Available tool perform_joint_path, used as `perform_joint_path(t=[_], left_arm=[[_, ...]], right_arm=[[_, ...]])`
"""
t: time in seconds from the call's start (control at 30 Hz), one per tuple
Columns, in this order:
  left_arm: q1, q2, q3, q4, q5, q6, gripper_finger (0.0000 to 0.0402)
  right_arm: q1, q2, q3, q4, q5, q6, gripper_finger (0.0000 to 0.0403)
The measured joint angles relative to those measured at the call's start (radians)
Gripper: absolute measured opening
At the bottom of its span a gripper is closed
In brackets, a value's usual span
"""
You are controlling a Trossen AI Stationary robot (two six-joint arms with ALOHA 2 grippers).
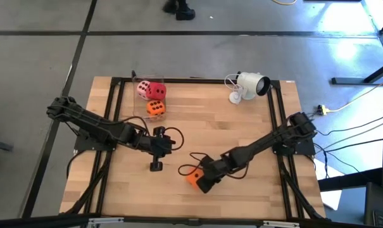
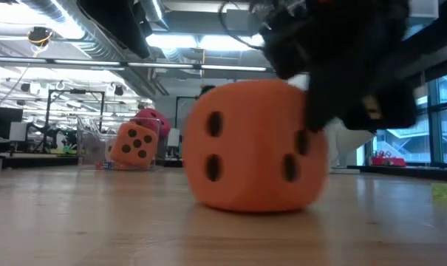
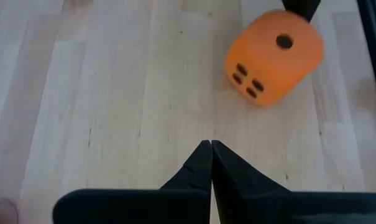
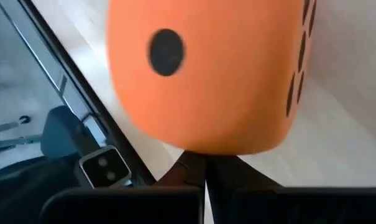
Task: Pick & Place Dice
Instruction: Put the large orange dice into the transparent bin
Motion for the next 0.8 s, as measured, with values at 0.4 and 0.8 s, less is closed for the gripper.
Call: perform_joint_path(t=[0.4,0.8], left_arm=[[0.000,0.000,0.000,-0.010,0.043,0.008,0.0004],[-0.018,0.000,0.000,0.033,0.232,0.107,0.0061]], right_arm=[[-0.090,0.093,0.142,-0.055,0.014,-0.107,0.0000],[-0.029,-0.042,0.212,-0.369,0.198,-0.131,0.0014]])
